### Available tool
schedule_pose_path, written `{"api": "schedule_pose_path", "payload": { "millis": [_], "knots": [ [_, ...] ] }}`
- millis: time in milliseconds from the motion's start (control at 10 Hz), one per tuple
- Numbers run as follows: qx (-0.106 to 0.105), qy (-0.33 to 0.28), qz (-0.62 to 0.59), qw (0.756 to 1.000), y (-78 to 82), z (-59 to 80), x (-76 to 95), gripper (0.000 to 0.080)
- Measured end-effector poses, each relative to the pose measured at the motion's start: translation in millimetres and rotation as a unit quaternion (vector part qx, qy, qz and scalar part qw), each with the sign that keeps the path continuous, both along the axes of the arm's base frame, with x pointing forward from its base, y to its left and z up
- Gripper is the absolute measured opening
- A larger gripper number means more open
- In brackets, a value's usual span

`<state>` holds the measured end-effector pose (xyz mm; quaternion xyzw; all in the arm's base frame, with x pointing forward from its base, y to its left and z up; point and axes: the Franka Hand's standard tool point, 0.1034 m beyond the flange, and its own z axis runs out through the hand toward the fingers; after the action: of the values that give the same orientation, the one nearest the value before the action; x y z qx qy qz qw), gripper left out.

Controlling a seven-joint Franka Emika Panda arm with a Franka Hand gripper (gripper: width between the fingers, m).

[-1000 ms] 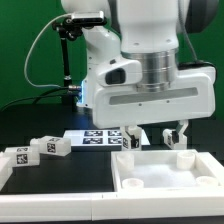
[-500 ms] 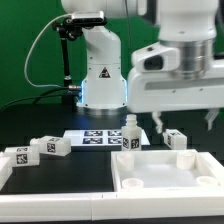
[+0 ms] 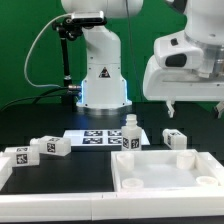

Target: Assemble one leg

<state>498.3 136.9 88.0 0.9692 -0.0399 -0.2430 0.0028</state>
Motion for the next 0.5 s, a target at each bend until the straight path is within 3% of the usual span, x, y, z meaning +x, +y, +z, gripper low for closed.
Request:
{"api": "schedule_pose_path", "payload": {
  "millis": [300, 500],
  "knots": [
    [-0.011, 0.107, -0.003, 0.994, 5.4, -16.3, -36.5, 0.0649],
    [-0.015, 0.164, 0.0, 0.986, 2.9, -21.8, -43.8, 0.0649]
  ]
}}
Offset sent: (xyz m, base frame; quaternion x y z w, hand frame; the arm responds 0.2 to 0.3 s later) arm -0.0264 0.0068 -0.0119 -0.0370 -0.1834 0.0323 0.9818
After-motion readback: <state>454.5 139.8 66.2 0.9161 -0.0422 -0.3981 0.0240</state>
